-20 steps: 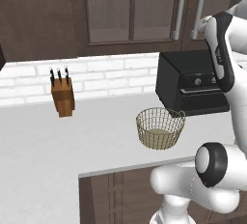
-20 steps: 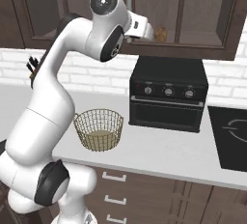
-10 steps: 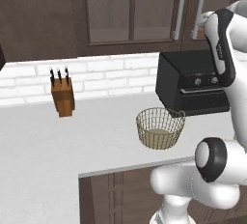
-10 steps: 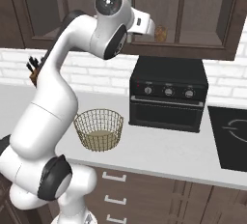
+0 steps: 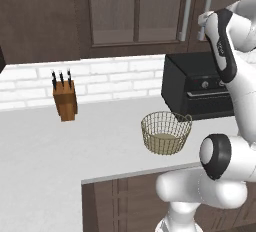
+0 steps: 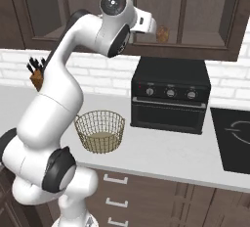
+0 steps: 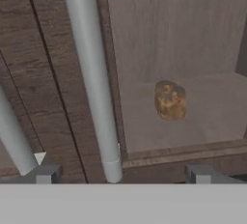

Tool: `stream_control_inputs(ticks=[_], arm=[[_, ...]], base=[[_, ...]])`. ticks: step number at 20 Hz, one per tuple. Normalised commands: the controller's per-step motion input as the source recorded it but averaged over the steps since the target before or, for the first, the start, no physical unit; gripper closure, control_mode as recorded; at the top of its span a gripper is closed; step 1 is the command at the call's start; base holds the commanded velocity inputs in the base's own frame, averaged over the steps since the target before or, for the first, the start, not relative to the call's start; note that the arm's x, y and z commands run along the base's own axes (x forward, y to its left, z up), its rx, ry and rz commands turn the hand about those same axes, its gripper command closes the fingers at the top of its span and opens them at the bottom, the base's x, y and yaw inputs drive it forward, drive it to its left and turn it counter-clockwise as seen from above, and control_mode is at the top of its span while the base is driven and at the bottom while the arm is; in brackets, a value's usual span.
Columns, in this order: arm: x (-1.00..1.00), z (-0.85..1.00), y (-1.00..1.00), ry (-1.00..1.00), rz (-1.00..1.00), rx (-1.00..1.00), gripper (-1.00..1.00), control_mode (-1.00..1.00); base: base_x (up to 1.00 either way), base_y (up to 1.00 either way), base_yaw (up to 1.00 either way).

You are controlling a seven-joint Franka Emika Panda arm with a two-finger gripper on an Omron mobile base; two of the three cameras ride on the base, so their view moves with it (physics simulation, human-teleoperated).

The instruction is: Open the cabinet, pick up the bread from the cabinet and place it in the basket. Then move the basket to the dining counter.

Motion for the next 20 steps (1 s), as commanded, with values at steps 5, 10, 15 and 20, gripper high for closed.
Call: stream_control_inputs(ticks=[5,10,15,20], arm=[[0.23,0.0,0.13,0.0,0.07,0.0,-1.0,-1.0],[0.11,0.0,0.0,0.0,0.04,0.0,-1.0,-1.0],[0.25,0.0,0.0,0.0,0.02,0.0,-1.0,-1.0],[0.39,0.0,0.0,0.0,0.02,0.0,-1.0,-1.0]], base=[[0.0,0.0,0.0],[0.0,0.0,0.0],[0.0,0.0,0.0],[0.0,0.0,0.0]])
